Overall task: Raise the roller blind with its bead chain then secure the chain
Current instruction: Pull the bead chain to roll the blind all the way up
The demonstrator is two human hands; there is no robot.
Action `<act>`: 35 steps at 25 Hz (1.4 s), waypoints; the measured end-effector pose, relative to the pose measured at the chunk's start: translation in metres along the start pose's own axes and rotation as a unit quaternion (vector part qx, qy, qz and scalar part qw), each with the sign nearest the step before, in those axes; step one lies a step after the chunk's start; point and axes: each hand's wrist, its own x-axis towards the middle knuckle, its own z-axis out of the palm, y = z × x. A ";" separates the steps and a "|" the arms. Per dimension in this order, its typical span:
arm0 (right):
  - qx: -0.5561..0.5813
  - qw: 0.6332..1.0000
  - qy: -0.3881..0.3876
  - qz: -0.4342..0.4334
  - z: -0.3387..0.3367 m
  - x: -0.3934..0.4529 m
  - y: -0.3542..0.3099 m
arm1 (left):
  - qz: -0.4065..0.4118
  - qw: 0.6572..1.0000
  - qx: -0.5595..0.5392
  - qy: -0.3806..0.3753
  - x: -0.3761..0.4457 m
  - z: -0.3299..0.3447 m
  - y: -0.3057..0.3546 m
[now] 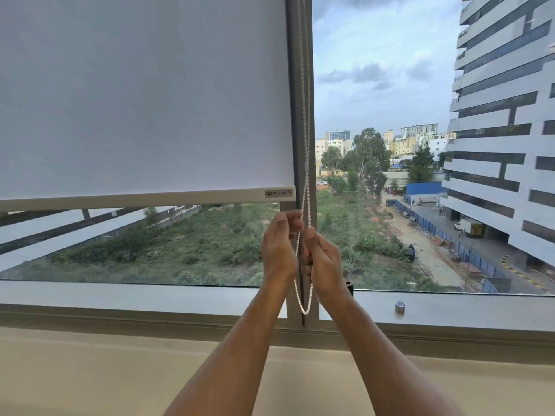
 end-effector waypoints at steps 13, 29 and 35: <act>-0.059 0.995 0.083 0.006 -0.026 0.005 0.010 | -0.012 0.998 -0.030 -0.045 0.013 0.036 0.006; 0.039 0.999 -0.008 -0.025 0.021 0.032 -0.016 | -0.020 0.999 -0.006 -0.040 -0.026 -0.013 -0.053; 0.027 0.998 0.009 0.059 0.011 -0.003 0.043 | 0.022 0.994 -0.065 -0.088 0.034 0.027 0.030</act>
